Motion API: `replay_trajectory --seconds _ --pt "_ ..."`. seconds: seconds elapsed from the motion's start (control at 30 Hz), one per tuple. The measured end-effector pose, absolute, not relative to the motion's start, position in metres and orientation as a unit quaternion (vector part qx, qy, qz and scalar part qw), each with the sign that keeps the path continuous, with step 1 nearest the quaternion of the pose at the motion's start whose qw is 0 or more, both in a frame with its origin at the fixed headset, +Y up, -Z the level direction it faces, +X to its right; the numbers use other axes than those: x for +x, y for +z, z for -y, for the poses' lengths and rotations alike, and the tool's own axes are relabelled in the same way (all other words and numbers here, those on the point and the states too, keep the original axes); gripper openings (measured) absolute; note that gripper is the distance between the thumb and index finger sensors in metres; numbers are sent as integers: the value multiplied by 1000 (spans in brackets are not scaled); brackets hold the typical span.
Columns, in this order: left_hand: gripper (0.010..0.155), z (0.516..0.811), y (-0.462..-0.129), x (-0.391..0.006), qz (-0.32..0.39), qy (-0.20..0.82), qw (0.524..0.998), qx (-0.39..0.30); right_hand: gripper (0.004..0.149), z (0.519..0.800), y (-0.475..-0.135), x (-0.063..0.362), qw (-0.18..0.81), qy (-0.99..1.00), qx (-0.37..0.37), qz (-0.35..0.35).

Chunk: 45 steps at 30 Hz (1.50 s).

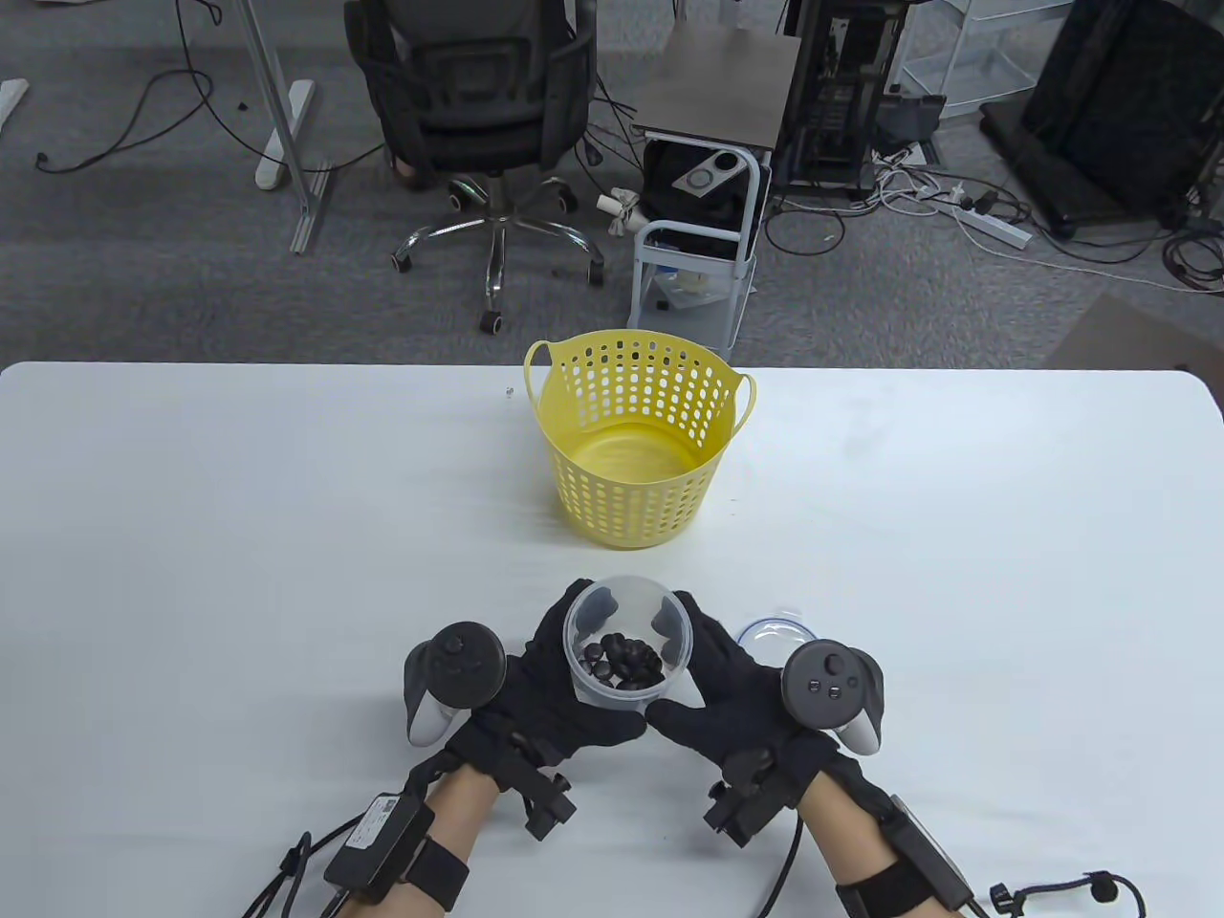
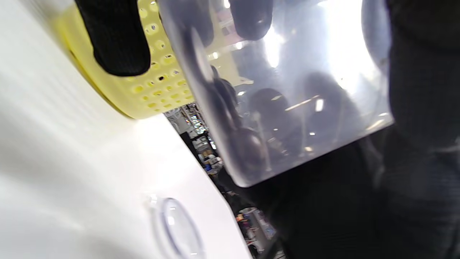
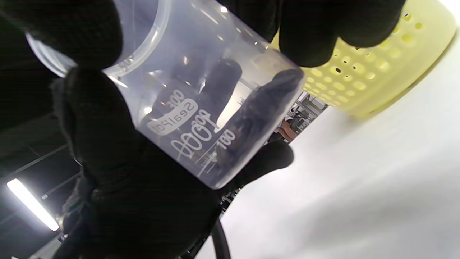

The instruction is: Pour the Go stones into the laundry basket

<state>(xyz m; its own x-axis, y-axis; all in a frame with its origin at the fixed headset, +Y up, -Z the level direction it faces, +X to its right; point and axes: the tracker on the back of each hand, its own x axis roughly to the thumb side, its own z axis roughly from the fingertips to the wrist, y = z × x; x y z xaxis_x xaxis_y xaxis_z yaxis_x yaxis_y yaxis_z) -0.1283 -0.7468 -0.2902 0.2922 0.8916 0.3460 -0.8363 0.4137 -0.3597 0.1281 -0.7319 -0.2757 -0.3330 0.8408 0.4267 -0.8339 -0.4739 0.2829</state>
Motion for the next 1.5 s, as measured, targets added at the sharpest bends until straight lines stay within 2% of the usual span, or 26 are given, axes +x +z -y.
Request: replay_trajectory --seconds 0.07,0.17,0.27,0.4,0.53,0.7,0.93,1.23,1.5 --pt "129 743 -289 -129 255 548 795 -53 91 730 -273 127 521 811 266 1" --pt "132 736 -286 -129 250 538 805 -11 90 727 -272 126 517 813 267 12" --pt "131 733 -283 -127 219 537 814 23 89 728 -274 129 532 803 268 4" --pt "131 732 -284 -130 183 530 827 42 87 734 -275 130 532 808 251 28" --pt "130 725 -290 -147 139 497 850 103 84 739 -275 130 492 841 223 32" --pt "130 715 -304 -169 83 492 857 128 82 747 -277 132 446 870 207 27" --pt "129 674 -335 -197 5 478 865 153 81 754 -281 134 415 889 195 6" --pt "129 604 -382 -212 -46 374 907 185 80 754 -283 133 411 891 193 1" --pt "129 578 -420 -206 -79 260 944 189 80 750 -281 128 397 894 208 8"
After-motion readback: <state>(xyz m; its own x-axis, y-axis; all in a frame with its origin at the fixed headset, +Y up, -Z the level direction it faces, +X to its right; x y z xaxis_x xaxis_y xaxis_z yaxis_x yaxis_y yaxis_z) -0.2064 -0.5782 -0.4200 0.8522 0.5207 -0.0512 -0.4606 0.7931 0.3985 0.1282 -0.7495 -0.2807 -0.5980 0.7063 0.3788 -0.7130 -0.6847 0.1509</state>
